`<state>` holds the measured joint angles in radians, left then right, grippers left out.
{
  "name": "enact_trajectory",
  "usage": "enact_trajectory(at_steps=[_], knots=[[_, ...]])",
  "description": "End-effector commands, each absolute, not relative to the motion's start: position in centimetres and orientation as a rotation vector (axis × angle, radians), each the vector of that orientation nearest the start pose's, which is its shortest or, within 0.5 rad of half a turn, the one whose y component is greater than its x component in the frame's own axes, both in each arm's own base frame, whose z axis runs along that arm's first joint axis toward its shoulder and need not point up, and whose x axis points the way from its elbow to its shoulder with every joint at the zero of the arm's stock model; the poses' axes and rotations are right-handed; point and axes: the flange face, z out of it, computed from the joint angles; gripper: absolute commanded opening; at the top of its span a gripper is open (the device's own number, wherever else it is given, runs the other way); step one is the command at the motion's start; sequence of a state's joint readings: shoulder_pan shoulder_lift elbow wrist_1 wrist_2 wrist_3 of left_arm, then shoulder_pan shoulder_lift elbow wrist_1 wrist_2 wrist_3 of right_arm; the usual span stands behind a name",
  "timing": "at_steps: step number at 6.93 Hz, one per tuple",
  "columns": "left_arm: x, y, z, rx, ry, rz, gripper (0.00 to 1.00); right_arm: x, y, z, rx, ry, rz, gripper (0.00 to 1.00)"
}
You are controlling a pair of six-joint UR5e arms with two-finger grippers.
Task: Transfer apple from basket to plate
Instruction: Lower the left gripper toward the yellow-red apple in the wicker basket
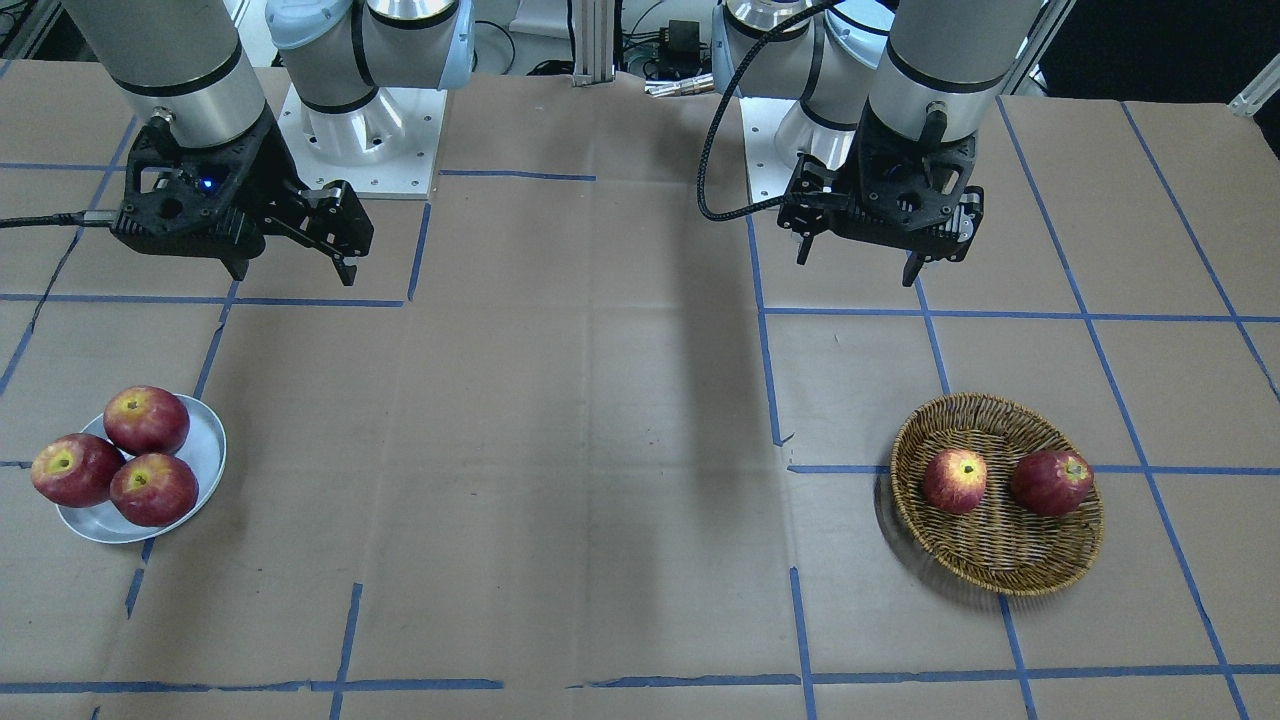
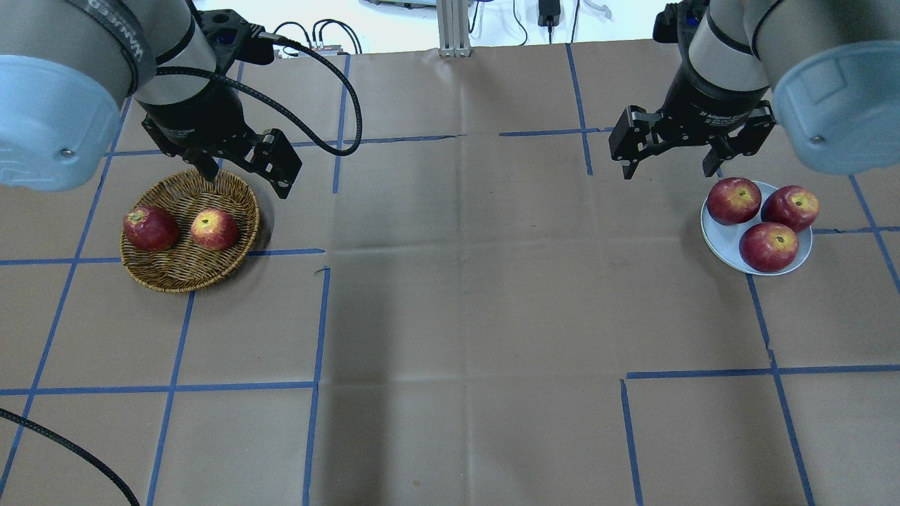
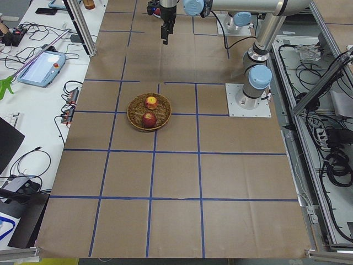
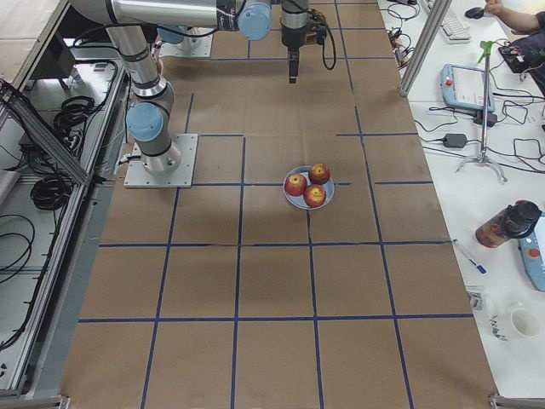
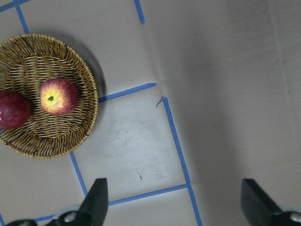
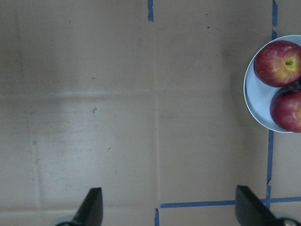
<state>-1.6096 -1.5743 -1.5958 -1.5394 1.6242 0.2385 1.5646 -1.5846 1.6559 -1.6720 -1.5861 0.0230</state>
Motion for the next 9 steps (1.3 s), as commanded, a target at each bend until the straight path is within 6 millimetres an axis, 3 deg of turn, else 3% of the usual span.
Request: enact_trajectory(at_steps=[1, 3, 4, 5, 7, 8, 9], knots=[[-14.8, -49.0, 47.7, 0.425, 3.061, -0.006, 0.99, 12.9, -48.9, 46.3, 0.046, 3.156, -0.046, 1.00], [-13.9, -49.0, 48.2, 0.411, 3.057, -0.059, 0.99, 13.0, -48.9, 46.3, 0.044, 3.156, -0.049, 1.00], [-13.5, -49.0, 47.5, 0.441, 3.050, -0.048, 0.99, 12.9, -48.9, 46.3, 0.046, 3.156, -0.046, 1.00], [-11.8, -49.2, 46.3, 0.466, 3.053, -0.013, 0.99, 12.9, -48.9, 46.3, 0.046, 3.156, -0.049, 1.00], [-4.7, -50.0, 43.0, 0.427, 3.081, 0.072, 0.99, 13.0, -48.8, 46.3, 0.044, 3.156, -0.046, 1.00], [-2.4, -50.9, 41.4, 0.468, 3.072, 0.050, 0.99, 13.0, -48.8, 46.3, 0.044, 3.156, -0.046, 1.00], [0.1, -52.7, 38.3, 0.513, 3.059, 0.018, 0.99, 13.0, -48.8, 46.3, 0.044, 3.156, -0.046, 1.00]])
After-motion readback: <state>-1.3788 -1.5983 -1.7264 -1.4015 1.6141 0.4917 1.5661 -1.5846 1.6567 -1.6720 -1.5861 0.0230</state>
